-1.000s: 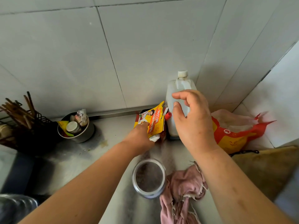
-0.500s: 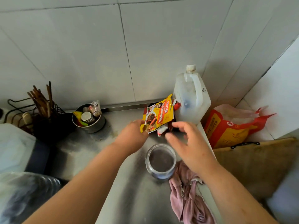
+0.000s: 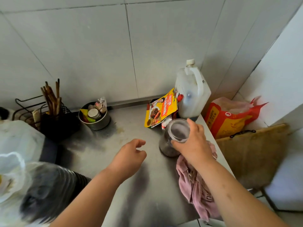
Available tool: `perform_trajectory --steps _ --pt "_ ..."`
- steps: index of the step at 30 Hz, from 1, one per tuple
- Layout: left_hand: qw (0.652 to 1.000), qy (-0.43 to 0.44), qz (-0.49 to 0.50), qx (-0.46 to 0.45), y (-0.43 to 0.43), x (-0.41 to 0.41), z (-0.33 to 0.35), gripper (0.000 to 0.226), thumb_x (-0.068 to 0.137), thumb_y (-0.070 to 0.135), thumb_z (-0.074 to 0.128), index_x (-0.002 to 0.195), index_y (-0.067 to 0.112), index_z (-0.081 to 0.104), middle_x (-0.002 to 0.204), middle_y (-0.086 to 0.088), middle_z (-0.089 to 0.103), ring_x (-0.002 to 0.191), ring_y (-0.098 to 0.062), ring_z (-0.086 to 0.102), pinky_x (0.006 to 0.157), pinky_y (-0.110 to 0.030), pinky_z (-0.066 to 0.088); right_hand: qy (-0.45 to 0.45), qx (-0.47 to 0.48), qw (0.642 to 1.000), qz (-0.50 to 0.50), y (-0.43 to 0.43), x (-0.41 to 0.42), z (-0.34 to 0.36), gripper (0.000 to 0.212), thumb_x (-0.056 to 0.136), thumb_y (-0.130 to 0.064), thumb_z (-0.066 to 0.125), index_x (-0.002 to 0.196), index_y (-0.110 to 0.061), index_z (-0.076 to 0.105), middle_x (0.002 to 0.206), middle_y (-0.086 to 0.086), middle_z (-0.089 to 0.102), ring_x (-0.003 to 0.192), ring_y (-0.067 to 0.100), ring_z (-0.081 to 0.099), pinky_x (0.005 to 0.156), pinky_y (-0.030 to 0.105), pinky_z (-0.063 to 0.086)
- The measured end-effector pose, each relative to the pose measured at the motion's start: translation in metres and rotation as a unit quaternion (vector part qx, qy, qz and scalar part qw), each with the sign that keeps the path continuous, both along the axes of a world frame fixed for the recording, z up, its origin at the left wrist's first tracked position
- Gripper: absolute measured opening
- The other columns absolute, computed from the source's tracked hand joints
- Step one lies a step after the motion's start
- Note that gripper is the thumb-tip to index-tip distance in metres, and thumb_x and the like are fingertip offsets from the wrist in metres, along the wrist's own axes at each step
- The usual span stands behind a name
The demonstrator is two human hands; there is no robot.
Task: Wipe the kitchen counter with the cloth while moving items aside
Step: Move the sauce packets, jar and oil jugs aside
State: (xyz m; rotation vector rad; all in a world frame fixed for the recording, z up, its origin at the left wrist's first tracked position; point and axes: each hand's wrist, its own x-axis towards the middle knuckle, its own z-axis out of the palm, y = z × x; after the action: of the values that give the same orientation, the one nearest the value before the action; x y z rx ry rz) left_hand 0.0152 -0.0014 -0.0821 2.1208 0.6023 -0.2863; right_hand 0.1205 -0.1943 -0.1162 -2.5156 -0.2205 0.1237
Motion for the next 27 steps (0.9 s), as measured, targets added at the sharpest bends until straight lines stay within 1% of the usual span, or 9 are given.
perform_trajectory --steps 3,9,12,15,17,18,21,24,27 --pt "1.000 0.005 -0.009 0.001 -0.002 -0.006 0.000 0.040 0.090 0.021 0.048 0.130 0.028 0.051 0.125 0.008 0.053 0.086 -0.001 0.059 0.067 -0.018 0.049 -0.025 -0.003 0.998 -0.054 -0.004 0.013 -0.003 0.100 0.068 -0.045 0.080 0.147 -0.025 0.022 0.144 0.008 0.030 0.128 0.031 0.040 0.097 0.043 0.044" --pt "1.000 0.020 -0.011 0.008 -0.002 -0.016 0.001 0.039 0.091 0.022 0.049 0.129 0.027 0.051 0.124 0.005 0.056 0.090 -0.010 0.061 0.080 -0.026 0.049 -0.037 0.024 0.993 -0.111 -0.017 0.018 -0.012 0.106 0.076 -0.039 0.077 0.152 -0.017 0.007 0.153 0.014 0.023 0.136 0.033 0.034 0.098 0.045 0.044" --pt "1.000 0.029 -0.003 0.008 0.002 -0.021 0.000 0.039 0.091 0.023 0.049 0.129 0.028 0.051 0.125 0.004 0.055 0.094 -0.011 0.060 0.080 -0.026 0.051 -0.034 0.019 0.987 -0.153 -0.023 -0.015 -0.031 0.087 0.082 -0.045 0.063 0.148 -0.008 0.019 0.153 0.017 0.026 0.140 0.034 0.029 0.107 0.049 0.038" --pt "0.999 0.041 0.005 0.004 0.003 -0.029 0.000 0.037 0.091 0.026 0.050 0.129 0.029 0.050 0.121 0.003 0.057 0.088 -0.011 0.061 0.070 -0.024 0.051 0.056 -0.073 0.993 -0.068 -0.026 -0.064 -0.061 0.077 0.086 -0.054 0.050 0.146 -0.013 0.025 0.152 0.014 0.026 0.140 0.034 0.026 0.113 0.046 0.031" --pt "0.999 0.043 0.005 0.008 0.004 -0.034 0.000 0.037 0.092 0.028 0.051 0.129 0.029 0.050 0.118 0.003 0.058 0.082 -0.013 0.060 0.072 -0.024 0.049 0.037 -0.210 0.976 0.043 -0.029 -0.088 -0.079 0.068 0.089 -0.054 0.050 0.147 -0.026 0.027 0.154 0.010 0.025 0.138 0.033 0.026 0.109 0.039 0.033" --pt "0.999 0.041 0.003 0.013 0.005 -0.039 0.001 0.037 0.092 0.029 0.051 0.129 0.028 0.050 0.118 0.002 0.059 0.081 -0.013 0.058 0.074 -0.024 0.047 0.019 -0.225 0.972 0.070 -0.027 -0.095 -0.086 0.056 0.091 -0.047 0.051 0.142 -0.031 0.036 0.151 0.009 0.030 0.132 0.032 0.031 0.104 0.037 0.038" --pt "0.999 0.029 -0.002 0.024 0.008 -0.048 0.002 0.038 0.092 0.031 0.051 0.129 0.029 0.050 0.120 0.003 0.058 0.087 -0.014 0.056 0.075 -0.023 0.042 0.050 -0.137 0.983 0.109 -0.010 -0.101 -0.086 0.029 0.094 -0.024 0.052 0.122 -0.024 0.059 0.134 0.008 0.048 0.119 0.028 0.045 0.099 0.033 0.037" --pt "1.000 0.020 0.009 0.018 0.015 -0.062 0.002 0.037 0.092 0.032 0.052 0.128 0.029 0.051 0.120 0.003 0.059 0.101 -0.018 0.060 0.074 -0.024 0.042 0.083 -0.007 0.990 0.116 0.019 -0.102 -0.073 0.027 0.096 -0.021 0.051 0.121 -0.018 0.062 0.130 0.007 0.056 0.120 0.024 0.051 0.104 0.027 0.033" --pt "0.999 0.010 0.028 0.014 0.027 -0.070 0.001 0.036 0.091 0.034 0.054 0.127 0.030 0.052 0.114 0.005 0.059 0.091 -0.017 0.060 0.071 -0.024 0.042 -0.017 0.110 0.993 0.024 0.045 -0.094 -0.051 0.026 0.094 -0.025 0.053 0.118 -0.019 0.062 0.121 0.006 0.058 0.115 0.028 0.054 0.099 0.028 0.037"
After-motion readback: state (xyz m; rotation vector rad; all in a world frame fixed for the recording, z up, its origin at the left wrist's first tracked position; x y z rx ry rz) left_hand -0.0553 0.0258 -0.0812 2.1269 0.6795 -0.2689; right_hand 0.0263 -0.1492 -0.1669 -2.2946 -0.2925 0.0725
